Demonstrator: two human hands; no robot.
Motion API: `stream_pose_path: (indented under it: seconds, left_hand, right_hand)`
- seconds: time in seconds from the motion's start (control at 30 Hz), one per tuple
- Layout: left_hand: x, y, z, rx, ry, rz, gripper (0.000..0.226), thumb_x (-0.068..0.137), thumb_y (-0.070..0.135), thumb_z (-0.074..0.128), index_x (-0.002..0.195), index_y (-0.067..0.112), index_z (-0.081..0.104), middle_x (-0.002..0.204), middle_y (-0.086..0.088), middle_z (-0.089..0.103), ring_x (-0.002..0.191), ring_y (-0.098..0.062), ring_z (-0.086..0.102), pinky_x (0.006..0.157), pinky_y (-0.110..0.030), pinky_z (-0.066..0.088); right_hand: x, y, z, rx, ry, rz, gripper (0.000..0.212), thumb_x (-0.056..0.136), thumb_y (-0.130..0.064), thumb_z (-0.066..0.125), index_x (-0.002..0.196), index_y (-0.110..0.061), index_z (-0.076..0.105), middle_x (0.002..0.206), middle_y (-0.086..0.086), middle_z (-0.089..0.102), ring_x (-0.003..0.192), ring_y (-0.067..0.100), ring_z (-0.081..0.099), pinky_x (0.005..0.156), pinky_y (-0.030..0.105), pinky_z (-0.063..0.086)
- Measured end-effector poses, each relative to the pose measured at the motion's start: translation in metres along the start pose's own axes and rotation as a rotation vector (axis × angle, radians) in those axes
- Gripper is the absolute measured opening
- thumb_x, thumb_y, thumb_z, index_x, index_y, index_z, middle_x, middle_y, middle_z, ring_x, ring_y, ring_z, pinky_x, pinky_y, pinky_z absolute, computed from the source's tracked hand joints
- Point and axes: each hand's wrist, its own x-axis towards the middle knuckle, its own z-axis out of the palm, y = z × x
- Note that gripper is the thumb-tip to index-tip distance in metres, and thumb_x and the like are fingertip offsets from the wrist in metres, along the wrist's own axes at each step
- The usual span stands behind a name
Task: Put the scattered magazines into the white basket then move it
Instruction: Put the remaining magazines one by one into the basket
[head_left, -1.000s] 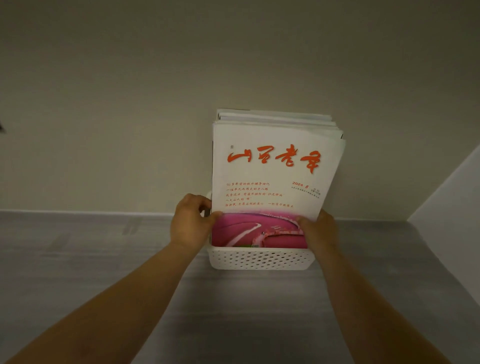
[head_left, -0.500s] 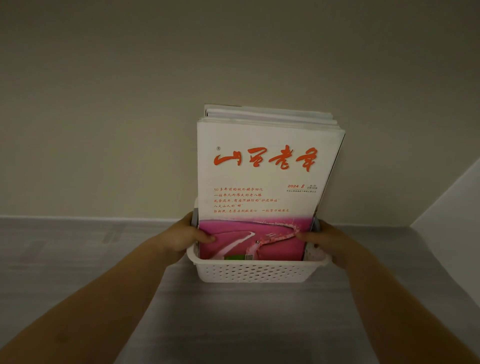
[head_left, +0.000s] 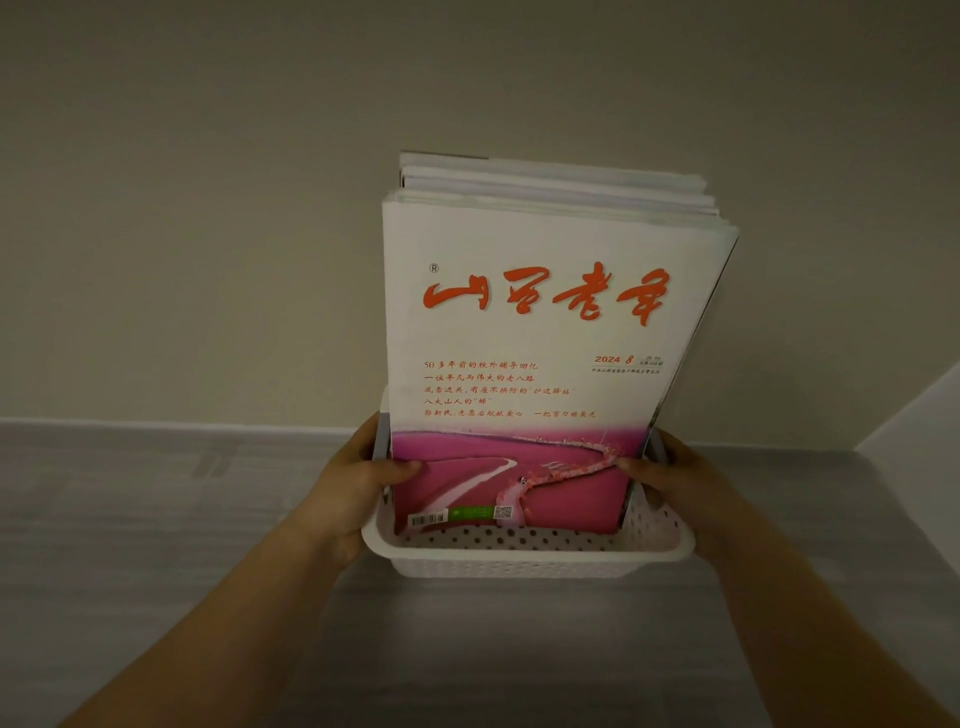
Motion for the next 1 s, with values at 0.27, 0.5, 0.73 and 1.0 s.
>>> stream_pose_path:
  seconds: [0.27,0.5,0.73,1.0]
  left_hand:
    - [-0.035,0.017,-0.007,0.243,0.170,0.116,0.047,0.082,-0.010,0.046,0.104,0.031,0.050,0.094,0.007,0.061,0.089,-0.018,0.058,0.073,-0.034,0.050]
    - [-0.092,0.044,-0.025,0.278,0.298,0.199,0.046,0.084,-0.004,0.047,0.085,0.042,0.050,0.085,0.016,0.058,0.077,-0.004,0.054,0.059,-0.025,0.048]
    - [-0.187,0.072,-0.071,0.245,0.468,0.265,0.042,0.085,-0.003,0.047,0.089,0.039,0.049,0.085,0.014,0.058,0.077,-0.009,0.055,0.063,-0.030,0.049]
    - [-0.320,0.085,-0.181,0.208,0.732,0.259,0.041,0.081,-0.009,0.049,0.101,0.027,0.053,0.084,0.009,0.060,0.080,-0.018,0.059,0.069,-0.038,0.053]
  right_hand:
    - [-0.026,-0.002,0.022,-0.009,0.012,-0.026,0.016,0.082,-0.003,0.056,0.087,-0.018,0.056,0.038,-0.016,0.060,0.038,-0.007,0.055,0.036,0.005,0.038]
    - [-0.059,-0.037,0.058,-0.056,-0.018,-0.160,0.020,0.083,0.000,0.054,0.091,-0.018,0.056,0.033,-0.017,0.055,0.033,-0.009,0.050,0.034,0.005,0.036]
    - [-0.104,-0.072,0.129,-0.117,-0.149,-0.237,0.023,0.081,-0.007,0.060,0.084,-0.029,0.057,0.072,-0.008,0.061,0.042,-0.011,0.056,0.036,0.005,0.037]
    - [-0.153,-0.075,0.281,-0.217,-0.414,-0.226,0.021,0.080,-0.010,0.062,0.087,-0.029,0.057,0.081,-0.003,0.067,0.074,0.013,0.063,0.056,0.021,0.048]
